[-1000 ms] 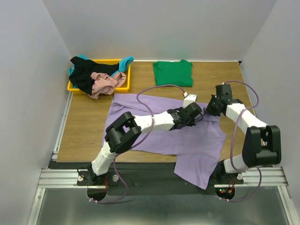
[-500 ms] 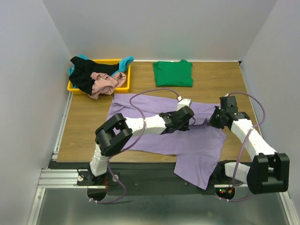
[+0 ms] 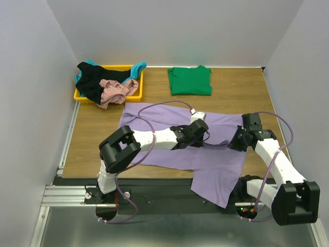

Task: Fold and stack the t-shirts
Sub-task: Fold the tshirt

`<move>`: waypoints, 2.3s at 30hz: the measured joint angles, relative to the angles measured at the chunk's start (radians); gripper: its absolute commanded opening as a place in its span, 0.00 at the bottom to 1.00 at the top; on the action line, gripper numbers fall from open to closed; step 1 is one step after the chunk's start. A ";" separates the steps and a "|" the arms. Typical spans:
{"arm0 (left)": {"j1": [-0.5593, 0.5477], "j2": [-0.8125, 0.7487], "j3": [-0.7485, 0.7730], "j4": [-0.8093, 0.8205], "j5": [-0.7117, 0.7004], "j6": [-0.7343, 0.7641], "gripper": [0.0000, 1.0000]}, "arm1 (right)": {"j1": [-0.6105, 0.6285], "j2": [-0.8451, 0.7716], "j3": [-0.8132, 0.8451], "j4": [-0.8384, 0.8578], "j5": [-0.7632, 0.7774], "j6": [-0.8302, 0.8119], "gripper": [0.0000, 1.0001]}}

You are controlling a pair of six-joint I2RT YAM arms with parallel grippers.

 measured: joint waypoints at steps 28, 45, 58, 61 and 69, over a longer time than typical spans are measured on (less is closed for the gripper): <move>0.206 -0.296 -0.148 -0.103 -0.067 0.029 0.95 | 0.000 0.200 0.188 0.045 -0.026 -0.008 1.00; 0.612 -0.114 -0.066 -0.093 -0.126 0.115 0.95 | -0.063 0.875 0.649 0.154 0.217 -0.040 1.00; 0.683 0.044 0.067 -0.090 -0.098 0.171 0.95 | -0.152 1.049 0.890 0.172 0.235 -0.322 1.00; 0.683 0.066 0.110 -0.093 -0.087 0.183 0.95 | -0.168 1.074 0.928 0.179 0.234 -0.386 1.00; 0.683 0.163 0.172 -0.058 -0.006 0.211 0.95 | -0.175 1.121 1.000 0.179 0.230 -0.468 1.00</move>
